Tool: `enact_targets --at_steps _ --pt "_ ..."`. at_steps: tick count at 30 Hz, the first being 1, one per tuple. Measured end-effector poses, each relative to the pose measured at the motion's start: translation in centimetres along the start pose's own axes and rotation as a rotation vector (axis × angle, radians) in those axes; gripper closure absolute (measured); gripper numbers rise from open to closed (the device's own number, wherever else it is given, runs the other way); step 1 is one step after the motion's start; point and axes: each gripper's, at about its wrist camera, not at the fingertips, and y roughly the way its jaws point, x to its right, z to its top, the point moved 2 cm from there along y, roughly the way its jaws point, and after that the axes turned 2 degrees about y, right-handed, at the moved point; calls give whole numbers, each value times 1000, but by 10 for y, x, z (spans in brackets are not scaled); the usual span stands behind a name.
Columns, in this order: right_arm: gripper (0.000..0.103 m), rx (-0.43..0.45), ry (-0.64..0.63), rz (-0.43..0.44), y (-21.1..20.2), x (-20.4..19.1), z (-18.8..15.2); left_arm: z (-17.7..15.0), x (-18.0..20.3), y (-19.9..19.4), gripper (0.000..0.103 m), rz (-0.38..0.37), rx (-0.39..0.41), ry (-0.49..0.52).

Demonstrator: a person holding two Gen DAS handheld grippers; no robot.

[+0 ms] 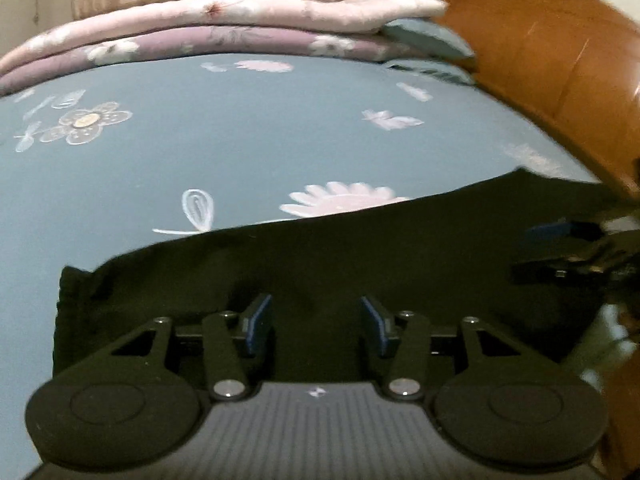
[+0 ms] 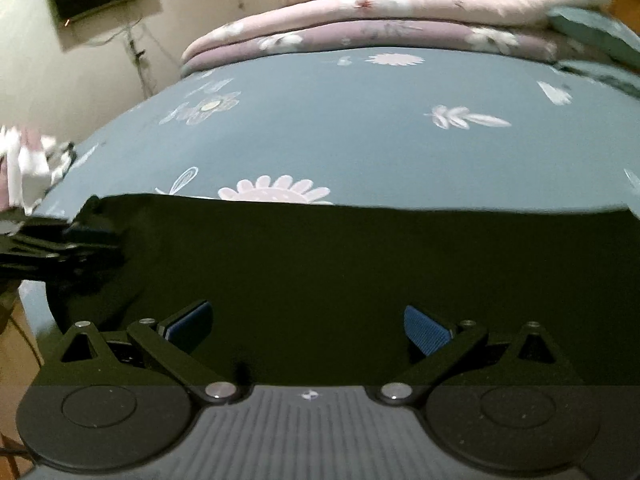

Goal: Fold clothes

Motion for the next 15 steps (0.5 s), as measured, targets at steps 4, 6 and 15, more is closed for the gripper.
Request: enact_targets --at_steps 4,6,15 --pt "0 -95 -76 -53 27 -6 2 2 -7 11 53 -1 -24 -18" --pt "0 -128 -101 -73 38 -5 -4 3 -11 17 53 -1 -36 -27" --pt "0 -110 -109 -107 36 -10 -6 15 -50 33 52 44 4 -148"
